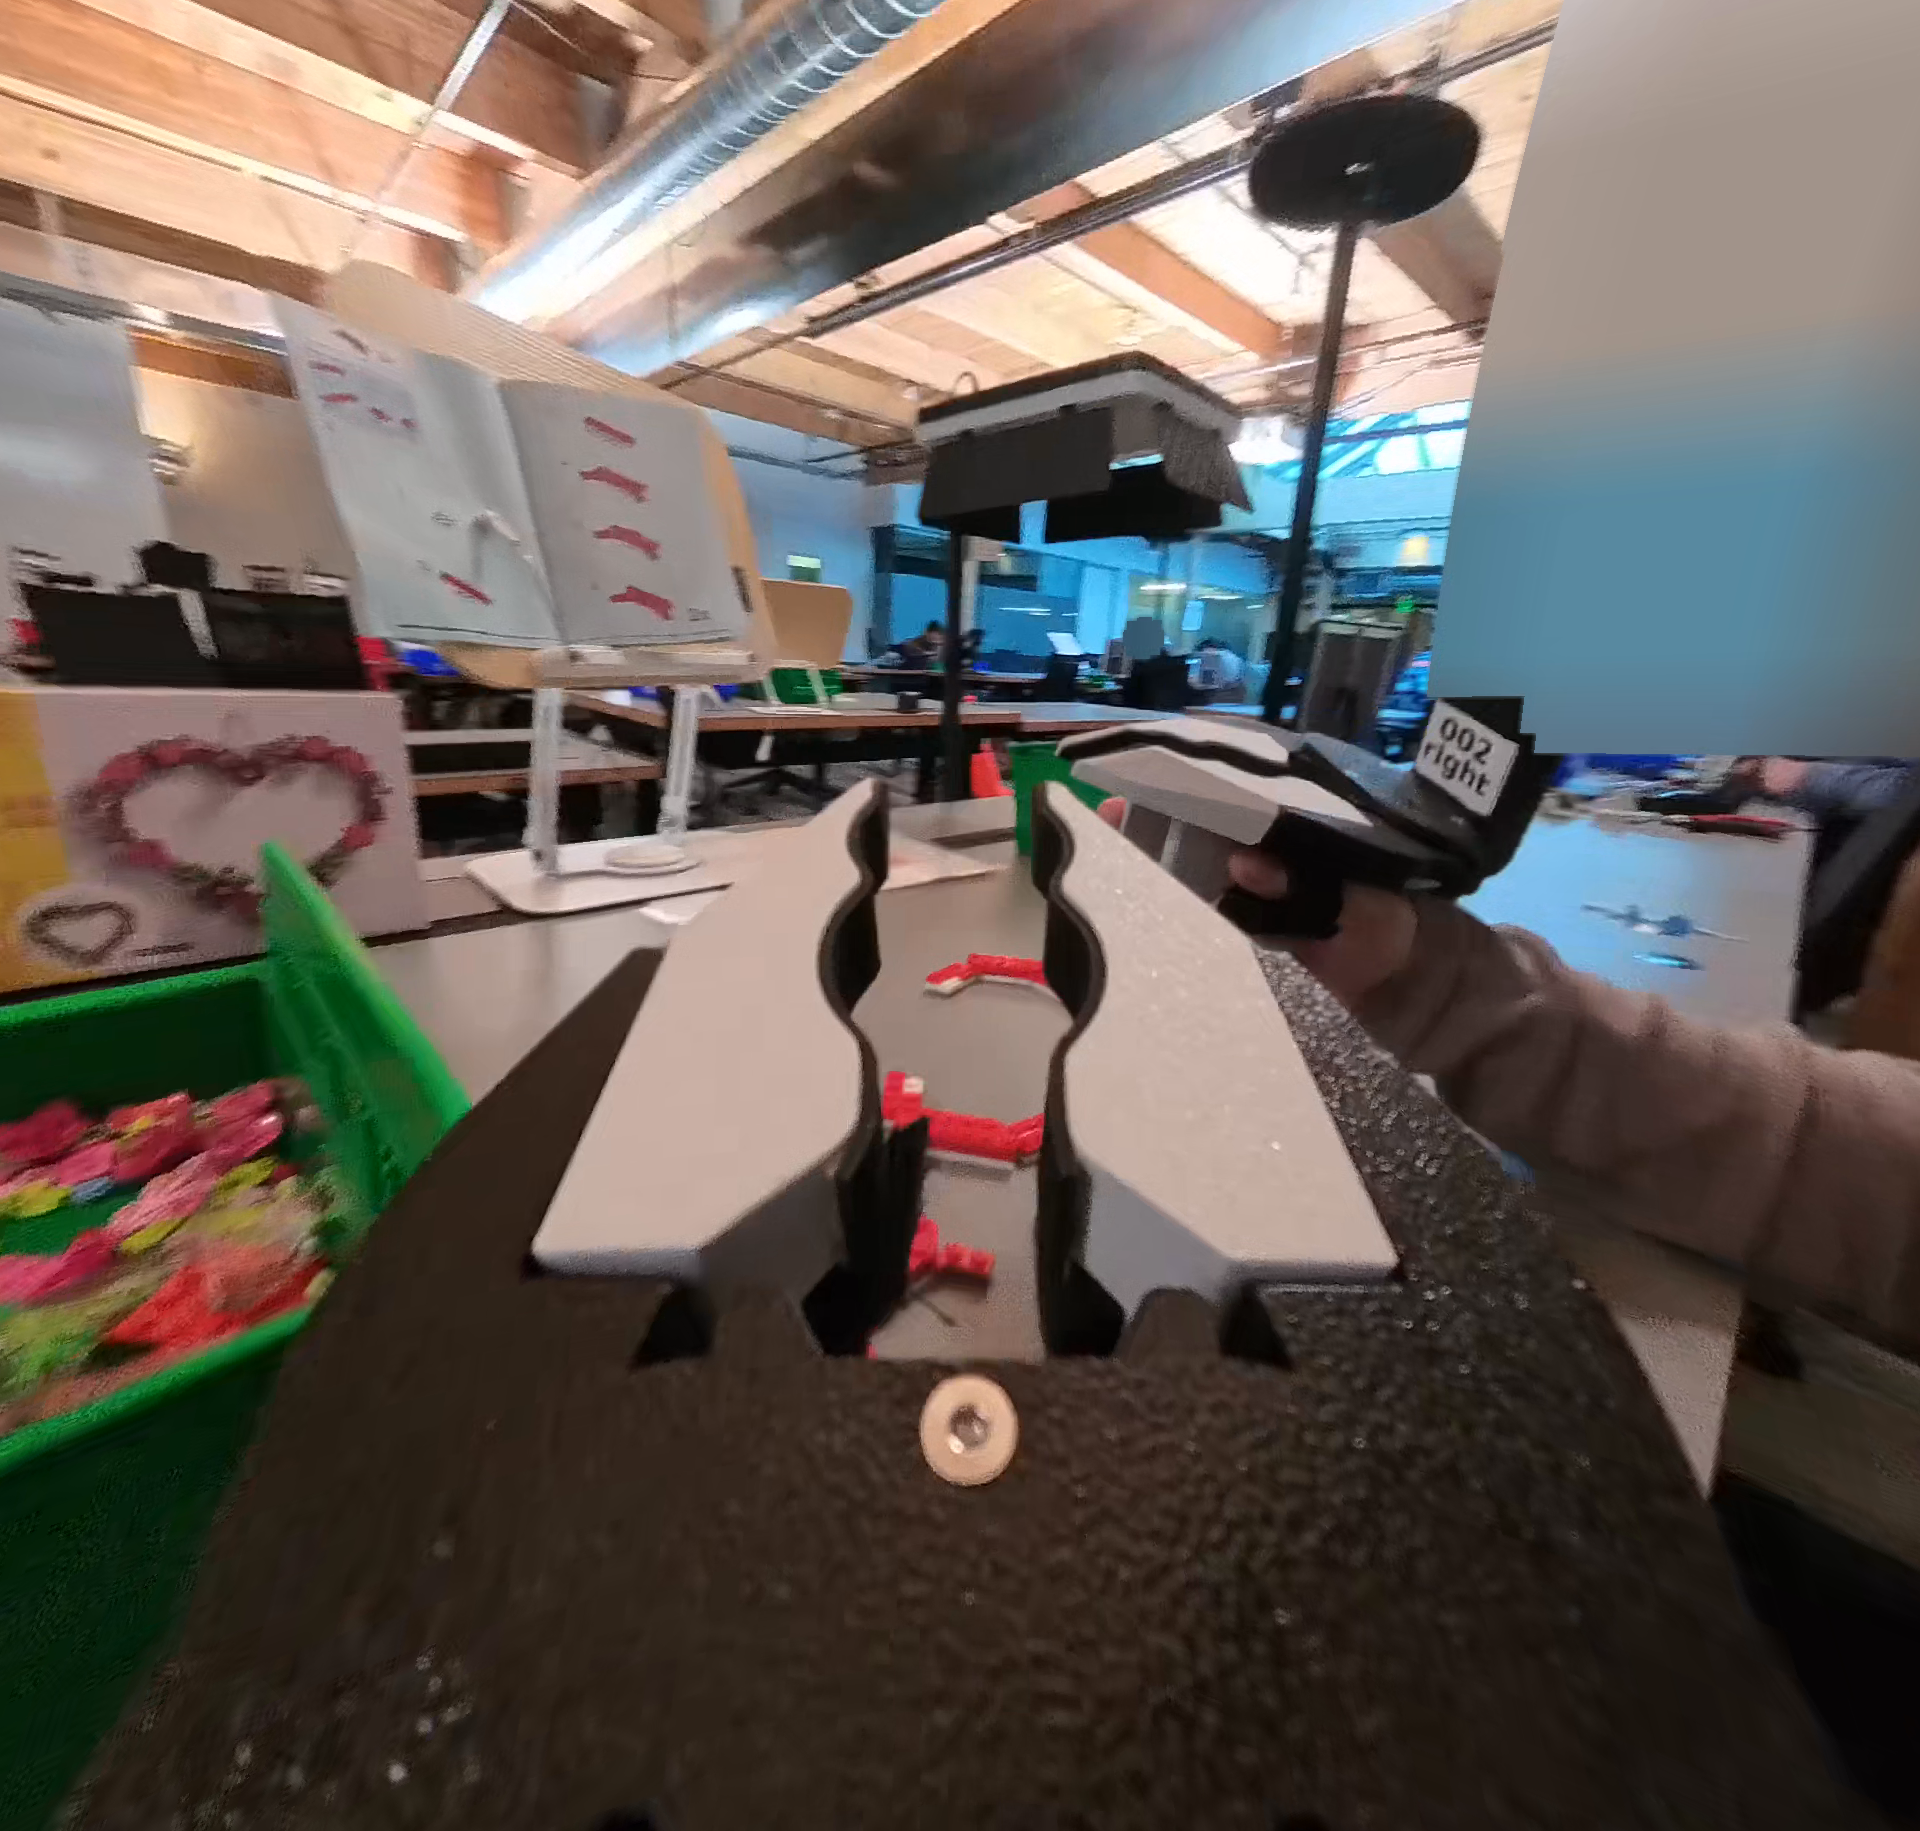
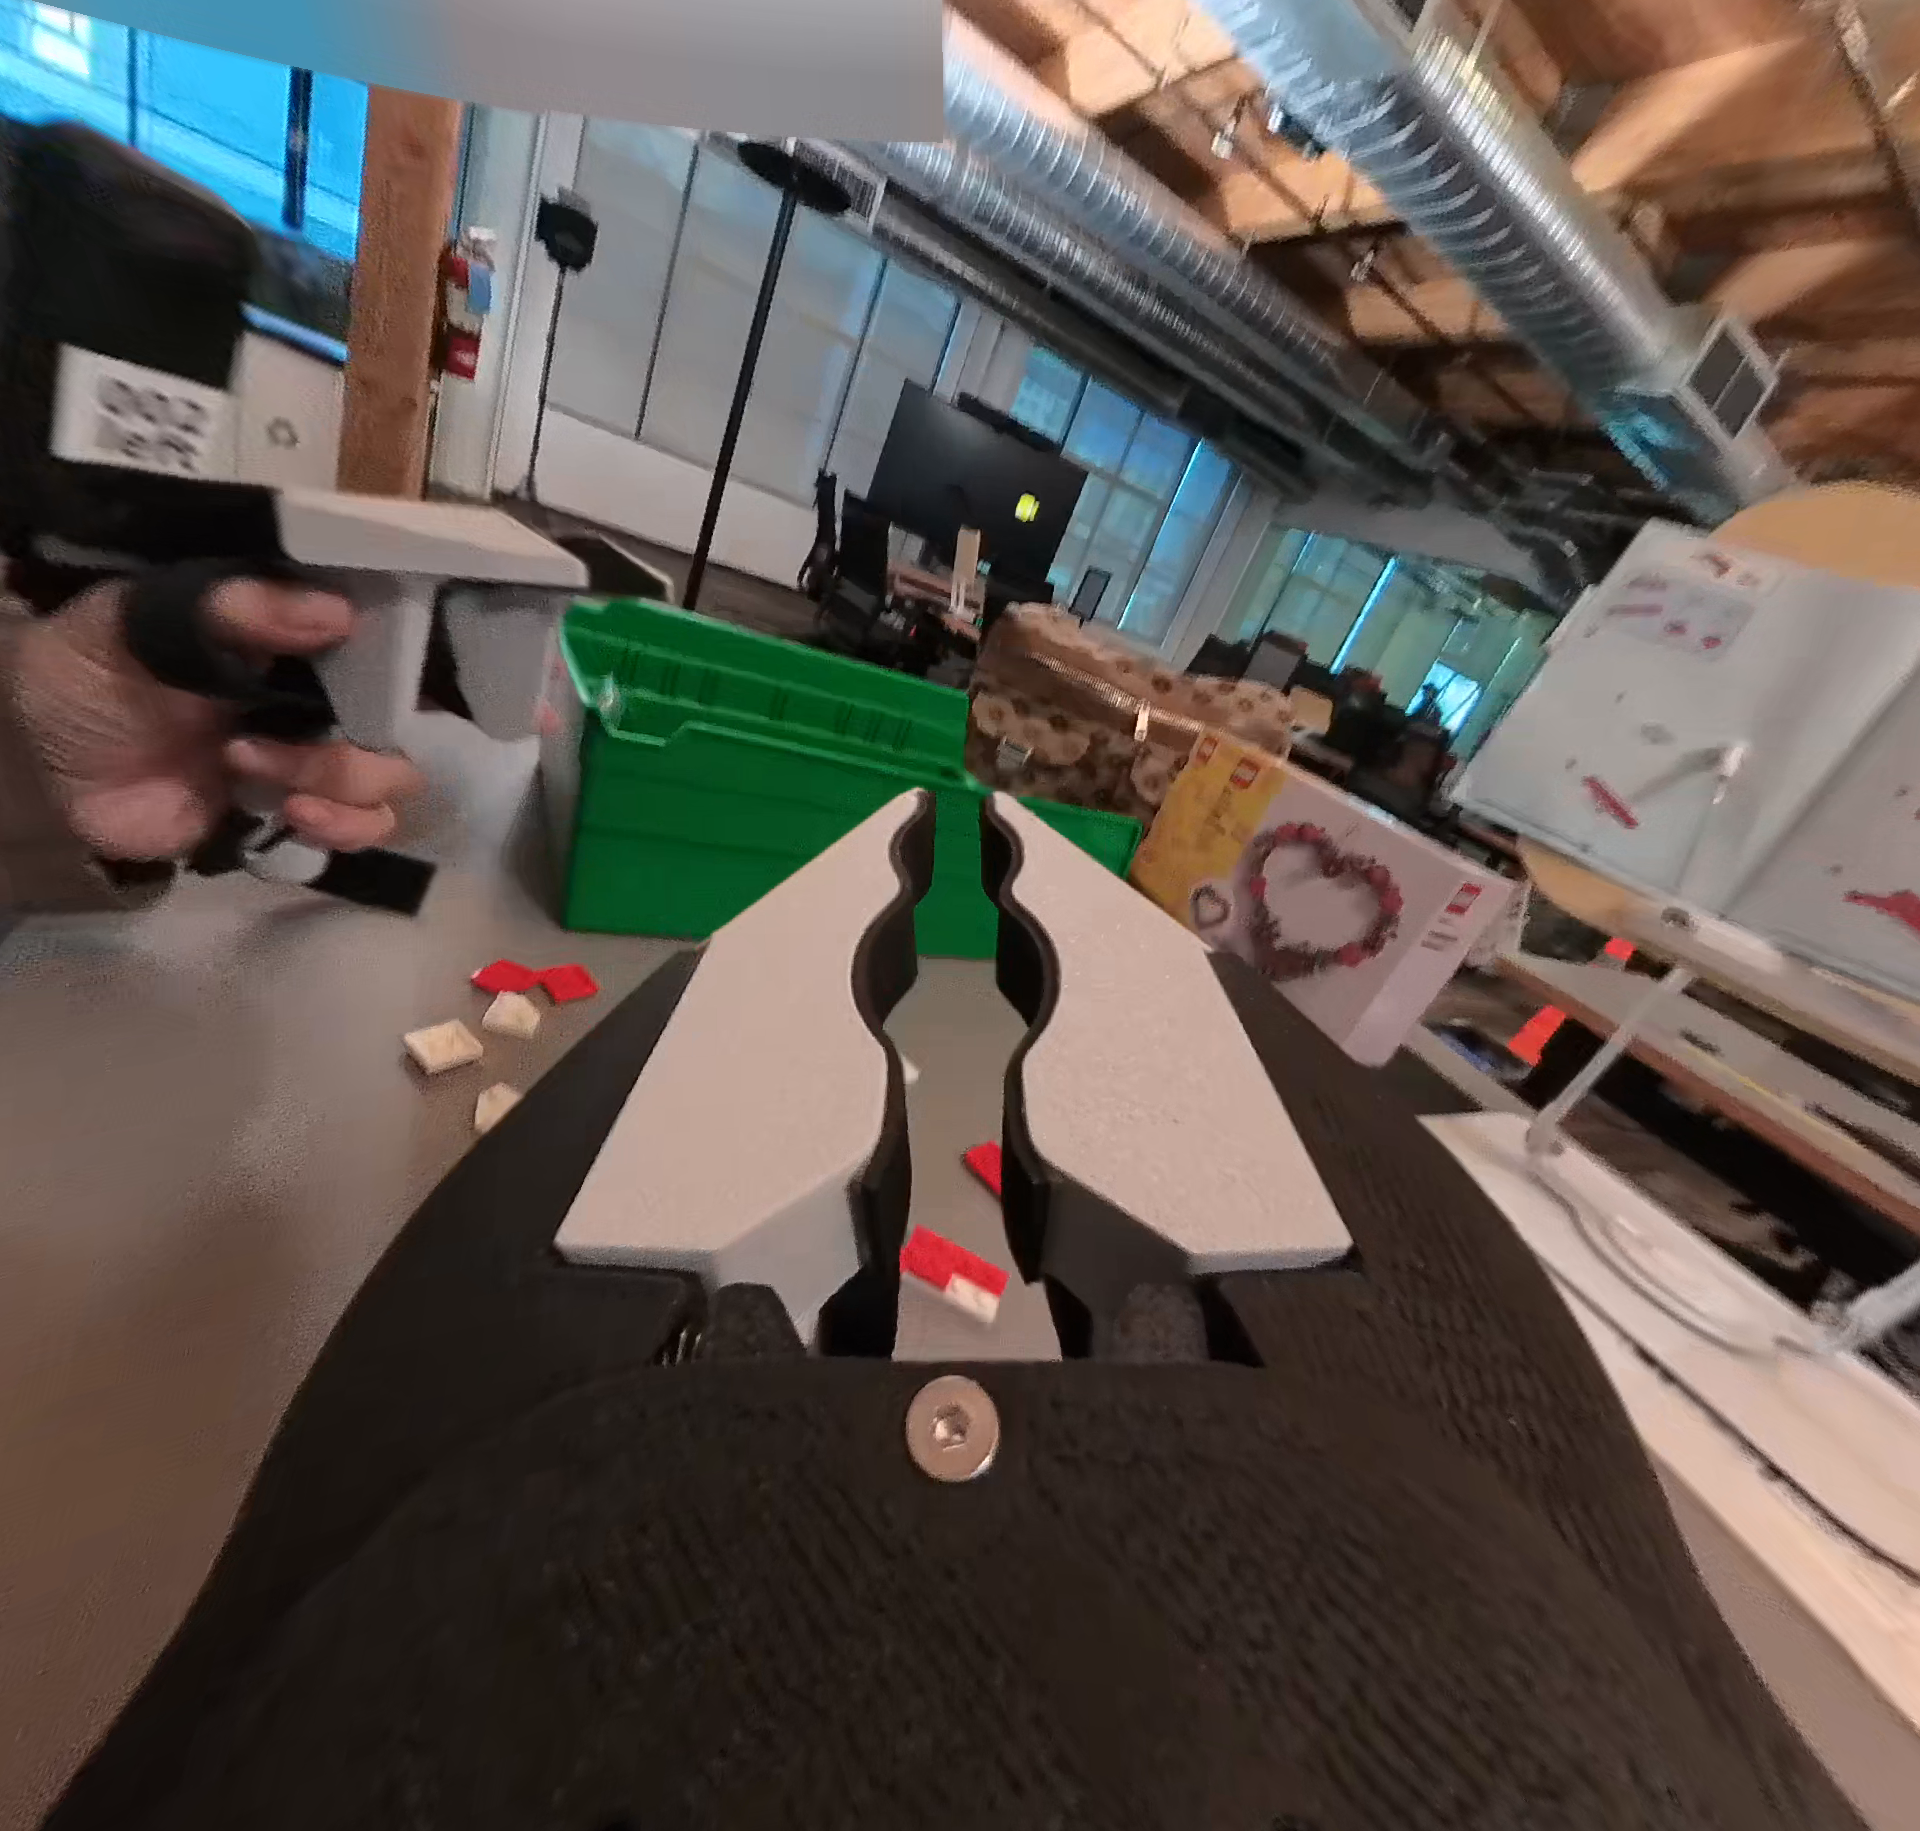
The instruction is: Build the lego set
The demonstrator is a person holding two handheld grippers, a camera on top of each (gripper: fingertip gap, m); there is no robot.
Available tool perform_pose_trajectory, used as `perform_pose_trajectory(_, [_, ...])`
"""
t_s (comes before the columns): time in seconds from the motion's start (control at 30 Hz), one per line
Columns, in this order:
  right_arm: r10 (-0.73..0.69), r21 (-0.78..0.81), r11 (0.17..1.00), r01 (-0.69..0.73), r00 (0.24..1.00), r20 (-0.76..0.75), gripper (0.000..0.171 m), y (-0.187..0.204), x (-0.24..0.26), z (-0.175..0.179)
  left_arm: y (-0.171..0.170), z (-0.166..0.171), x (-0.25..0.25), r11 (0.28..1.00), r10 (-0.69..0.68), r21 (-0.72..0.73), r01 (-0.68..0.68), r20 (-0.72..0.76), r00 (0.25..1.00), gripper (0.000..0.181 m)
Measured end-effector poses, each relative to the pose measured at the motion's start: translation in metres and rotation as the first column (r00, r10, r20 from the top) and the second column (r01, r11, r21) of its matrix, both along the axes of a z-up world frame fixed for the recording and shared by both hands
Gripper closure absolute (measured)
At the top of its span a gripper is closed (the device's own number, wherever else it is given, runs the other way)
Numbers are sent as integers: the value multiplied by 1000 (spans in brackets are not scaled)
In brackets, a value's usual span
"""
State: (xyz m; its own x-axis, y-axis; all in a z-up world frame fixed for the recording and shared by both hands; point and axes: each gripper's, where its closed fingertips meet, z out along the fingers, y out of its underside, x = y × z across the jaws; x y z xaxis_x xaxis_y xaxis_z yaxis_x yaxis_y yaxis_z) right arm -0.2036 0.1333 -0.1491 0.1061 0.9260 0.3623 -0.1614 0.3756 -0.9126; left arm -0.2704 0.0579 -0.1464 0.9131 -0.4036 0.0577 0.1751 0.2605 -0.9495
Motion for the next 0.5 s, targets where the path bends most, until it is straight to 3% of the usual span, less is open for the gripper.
perform_pose_trajectory(0.2, [10,-65,998,1,986,164,163,-1,-18,-31,-25,-2,-29,945,322,79,-318,-38,946,166])
perform_pose_trajectory(0.3, [71,-106,993,-43,959,275,164,-10,-25,-50,-38,6,-39,921,344,158,-357,106,933,173])
perform_pose_trajectory(0.5, [180,-186,977,-104,871,457,166,-27,-30,-85,-38,5,-36,898,395,206,-388,6,919,181])
